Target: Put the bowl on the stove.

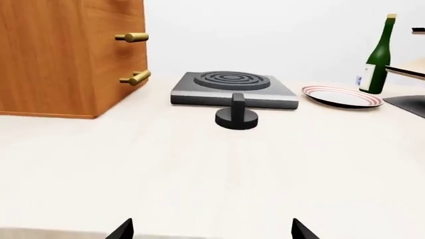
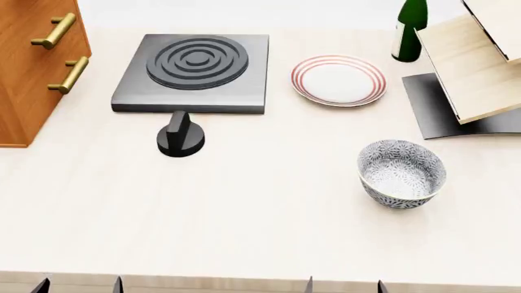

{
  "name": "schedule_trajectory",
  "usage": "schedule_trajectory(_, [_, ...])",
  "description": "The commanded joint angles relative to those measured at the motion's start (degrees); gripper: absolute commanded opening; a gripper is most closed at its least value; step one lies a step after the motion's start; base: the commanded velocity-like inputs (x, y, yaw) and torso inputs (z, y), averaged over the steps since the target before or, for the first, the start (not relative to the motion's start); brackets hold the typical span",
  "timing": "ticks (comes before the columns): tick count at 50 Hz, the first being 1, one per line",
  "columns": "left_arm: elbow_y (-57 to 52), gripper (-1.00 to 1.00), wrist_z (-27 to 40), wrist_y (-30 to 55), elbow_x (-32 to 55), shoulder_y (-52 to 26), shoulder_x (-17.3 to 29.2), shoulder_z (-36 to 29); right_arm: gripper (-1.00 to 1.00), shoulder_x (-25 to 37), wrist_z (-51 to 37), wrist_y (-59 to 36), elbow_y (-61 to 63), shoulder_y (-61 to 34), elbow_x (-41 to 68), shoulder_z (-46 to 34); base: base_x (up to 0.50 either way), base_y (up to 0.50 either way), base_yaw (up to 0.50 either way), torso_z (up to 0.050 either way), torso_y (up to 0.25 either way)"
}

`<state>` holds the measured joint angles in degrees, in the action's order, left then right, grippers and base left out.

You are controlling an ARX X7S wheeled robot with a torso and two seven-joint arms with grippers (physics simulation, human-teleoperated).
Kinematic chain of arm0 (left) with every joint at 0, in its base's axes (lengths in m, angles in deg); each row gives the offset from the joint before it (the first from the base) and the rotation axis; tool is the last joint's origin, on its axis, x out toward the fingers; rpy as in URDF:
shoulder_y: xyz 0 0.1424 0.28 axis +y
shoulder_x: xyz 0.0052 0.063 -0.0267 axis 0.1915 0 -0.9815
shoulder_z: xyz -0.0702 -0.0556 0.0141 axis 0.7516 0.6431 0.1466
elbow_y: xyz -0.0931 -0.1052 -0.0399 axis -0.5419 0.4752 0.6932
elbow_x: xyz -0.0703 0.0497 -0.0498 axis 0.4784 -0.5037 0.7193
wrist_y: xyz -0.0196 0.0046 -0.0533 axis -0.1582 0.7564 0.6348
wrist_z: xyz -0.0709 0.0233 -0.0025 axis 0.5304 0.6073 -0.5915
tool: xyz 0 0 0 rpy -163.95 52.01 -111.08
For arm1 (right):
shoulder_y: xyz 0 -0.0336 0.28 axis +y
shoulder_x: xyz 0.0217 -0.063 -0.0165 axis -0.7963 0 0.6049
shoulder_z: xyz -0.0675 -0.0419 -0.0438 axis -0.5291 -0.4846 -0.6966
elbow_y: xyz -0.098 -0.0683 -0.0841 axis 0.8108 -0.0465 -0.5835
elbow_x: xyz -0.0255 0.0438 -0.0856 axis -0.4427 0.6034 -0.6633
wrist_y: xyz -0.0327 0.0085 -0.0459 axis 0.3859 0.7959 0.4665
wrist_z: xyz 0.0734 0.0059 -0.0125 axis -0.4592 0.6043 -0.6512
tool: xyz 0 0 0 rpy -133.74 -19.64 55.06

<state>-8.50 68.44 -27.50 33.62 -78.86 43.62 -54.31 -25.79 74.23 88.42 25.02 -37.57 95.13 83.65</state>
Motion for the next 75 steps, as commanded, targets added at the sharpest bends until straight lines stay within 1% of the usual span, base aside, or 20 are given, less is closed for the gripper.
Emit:
schedule_trajectory(1, [0.5,1.00,-0.5,-2.4,-0.1,0.2,-0.4,0.3,1.00,-1.8,-3.3,0.7,2.7,0.0,3.3,3.1,0.00,0.00,0.00,0.000,0.000])
schedule_trajectory(2, [-1.1,1.00,-1.1,-3.2,1.9,0.5,-0.5,0.9,1.00,-1.9,-4.3,-1.3,3.9,-0.4,5.4,4.0,0.00,0.00,0.00,0.000,0.000])
schedule_trajectory(3, [-5.3,1.00,-1.6,-0.3,6.4,0.3,-0.4,2.4,1.00,-1.5,-5.5,-5.1,6.7,-1.1,7.1,4.7,0.00,0.00,0.00,0.000,0.000])
schedule_trajectory(6, [-12.7,1.00,-0.5,1.9,10.4,-1.0,0.4,4.6,1.00,0.4,-6.0,-11.5,16.6,-3.2,13.8,7.2,0.00,0.00,0.00,0.000,0.000])
schedule_trajectory(10, [-19.9,1.00,1.3,4.6,12.3,-3.1,2.5,6.6,1.00,5.6,-8.2,-22.5,26.1,-9.2,20.5,11.1,0.00,0.00,0.00,0.000,0.000])
schedule_trajectory(12, [-26.8,1.00,2.3,8.6,17.4,-5.0,4.6,9.3,1.00,10.1,-9.6,-29.1,30.7,-13.4,25.9,15.6,0.00,0.00,0.00,0.000,0.000])
schedule_trajectory(14, [-34.3,1.00,1.7,12.8,28.6,-5.9,7.5,13.4,1.00,15.0,-10.3,-35.9,33.7,-16.0,33.3,21.0,0.00,0.00,0.00,0.000,0.000])
schedule_trajectory(17, [-40.2,1.00,2.0,14.3,40.7,-6.5,10.3,19.0,1.00,21.0,-10.3,-39.4,35.0,-17.4,35.4,25.1,0.00,0.00,0.00,0.000,0.000])
schedule_trajectory(19, [-45.0,1.00,3.0,13.7,46.6,-7.2,13.0,23.2,1.00,27.5,-9.3,-41.0,35.7,-17.1,34.2,28.2,0.00,0.00,0.00,0.000,0.000])
schedule_trajectory(21, [-48.0,1.00,2.9,12.8,49.1,-7.4,15.1,25.8,1.00,31.3,-10.8,-47.4,35.8,-17.9,41.0,35.5,0.00,0.00,0.00,0.000,0.000])
schedule_trajectory(26, [-52.1,1.00,2.9,11.1,55.4,-7.1,18.6,30.3,1.00,40.6,-10.2,-55.0,35.3,-16.6,46.0,45.7,0.00,0.00,0.00,0.000,0.000])
schedule_trajectory(27, [-53.2,1.00,2.7,10.2,58.0,-6.8,19.5,31.7,1.00,43.3,-7.6,-54.9,35.7,-14.8,45.2,48.1,0.00,0.00,0.00,0.000,0.000])
schedule_trajectory(28, [-53.2,1.00,2.7,10.1,58.1,-6.8,19.6,31.8,1.00,43.3,-7.5,-54.8,35.7,-14.7,45.2,48.2,0.00,0.00,0.00,0.000,0.000])
schedule_trajectory(31, [-54.8,1.00,2.5,9.6,61.0,-5.9,21.7,33.7,1.00,47.7,-4.9,-56.5,34.8,-12.4,44.5,55.7,0.00,0.00,0.00,0.000,0.000])
schedule_trajectory(34, [-54.5,1.00,2.7,9.8,62.0,-5.7,22.4,33.7,1.00,49.4,0.7,-56.5,35.5,-8.3,43.8,59.8,0.00,0.00,0.00,0.000,0.000])
schedule_trajectory(35, [-54.9,1.00,1.8,9.5,60.5,-5.6,21.9,33.7,1.00,50.6,-1.2,-64.0,33.5,-10.1,50.8,63.8,0.00,0.00,0.00,0.000,0.000])
schedule_trajectory(41, [-54.2,1.00,0.9,8.9,60.0,-5.3,21.4,33.6,1.00,52.0,-0.6,-68.9,32.0,-11.0,55.7,70.9,0.00,0.00,0.00,0.000,0.000])
schedule_trajectory(45, [-54.0,1.00,0.7,8.7,59.7,-5.2,21.1,33.5,1.00,50.4,2.7,-68.0,32.2,-7.1,52.9,72.4,0.00,0.00,0.00,0.000,0.000])
schedule_trajectory(59, [-53.6,1.00,0.1,7.8,60.1,-4.8,21.0,33.5,1.00,47.4,7.2,-66.6,33.8,-2.1,50.8,74.8,0.00,0.00,0.00,0.000,0.000])
schedule_trajectory(75, [-53.7,1.00,-0.8,7.2,59.4,-4.3,20.9,33.3,1.00,45.8,9.2,-64.8,34.7,0.1,49.6,74.1,0.00,0.49,0.00,0.000,0.000])
